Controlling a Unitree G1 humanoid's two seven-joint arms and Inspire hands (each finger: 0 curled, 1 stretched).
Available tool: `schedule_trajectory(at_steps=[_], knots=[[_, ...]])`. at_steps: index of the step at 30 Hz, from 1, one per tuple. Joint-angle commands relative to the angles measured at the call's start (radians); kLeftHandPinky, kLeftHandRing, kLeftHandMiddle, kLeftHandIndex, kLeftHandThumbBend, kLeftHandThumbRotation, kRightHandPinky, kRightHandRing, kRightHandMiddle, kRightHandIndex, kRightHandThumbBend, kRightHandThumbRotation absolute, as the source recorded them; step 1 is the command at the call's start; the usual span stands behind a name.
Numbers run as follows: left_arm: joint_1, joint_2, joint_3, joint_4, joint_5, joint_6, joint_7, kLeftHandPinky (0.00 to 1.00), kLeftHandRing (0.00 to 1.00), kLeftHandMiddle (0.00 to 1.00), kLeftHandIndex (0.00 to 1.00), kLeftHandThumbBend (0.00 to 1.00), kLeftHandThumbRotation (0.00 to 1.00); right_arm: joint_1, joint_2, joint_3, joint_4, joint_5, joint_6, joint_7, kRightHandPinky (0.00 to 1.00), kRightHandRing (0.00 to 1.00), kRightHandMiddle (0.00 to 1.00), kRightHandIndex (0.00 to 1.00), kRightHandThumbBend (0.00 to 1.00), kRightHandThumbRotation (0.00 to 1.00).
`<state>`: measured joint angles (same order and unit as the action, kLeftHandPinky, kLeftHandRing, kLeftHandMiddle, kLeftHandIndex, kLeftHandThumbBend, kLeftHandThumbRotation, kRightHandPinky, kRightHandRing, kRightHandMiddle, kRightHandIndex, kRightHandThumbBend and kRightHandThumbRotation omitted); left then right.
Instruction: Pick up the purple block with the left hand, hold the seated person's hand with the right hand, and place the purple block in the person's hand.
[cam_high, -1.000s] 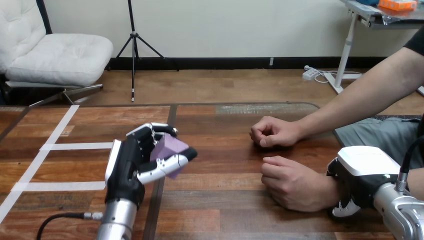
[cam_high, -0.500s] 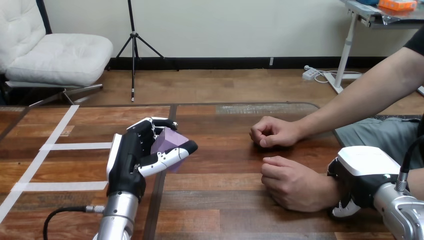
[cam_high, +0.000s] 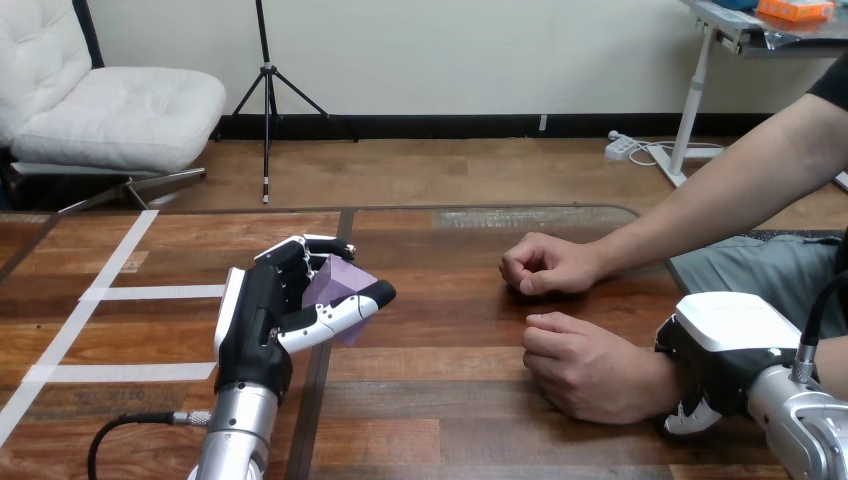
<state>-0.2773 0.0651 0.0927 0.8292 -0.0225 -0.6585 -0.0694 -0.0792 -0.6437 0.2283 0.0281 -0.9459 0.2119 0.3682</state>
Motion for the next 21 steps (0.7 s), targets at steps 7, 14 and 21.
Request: schedule_trajectory(at_steps=[7, 14, 21], knots=[[-0.083, 0.001, -0.007, -0.003, 0.02, -0.017, 0.012, 0.33, 0.39, 0.48, 0.5, 0.9, 0.15, 0.004, -0.023, 0.0, 0.004, 0.012, 0.007, 0.018, 0.4, 0.49, 0.54, 0.56, 0.68, 0.0], [-0.084, -0.002, -0.01, 0.0, 0.026, -0.02, 0.013, 0.33, 0.39, 0.47, 0.5, 0.89, 0.15, 0.011, -0.027, -0.003, 0.007, 0.015, -0.015, -0.012, 0.4, 0.48, 0.53, 0.56, 0.69, 0.0], [-0.08, -0.003, -0.016, -0.006, 0.042, -0.014, 0.021, 0.33, 0.39, 0.47, 0.5, 0.89, 0.14, 0.013, -0.026, -0.005, -0.007, 0.015, -0.015, -0.01, 0.39, 0.47, 0.53, 0.56, 0.69, 0.0]])
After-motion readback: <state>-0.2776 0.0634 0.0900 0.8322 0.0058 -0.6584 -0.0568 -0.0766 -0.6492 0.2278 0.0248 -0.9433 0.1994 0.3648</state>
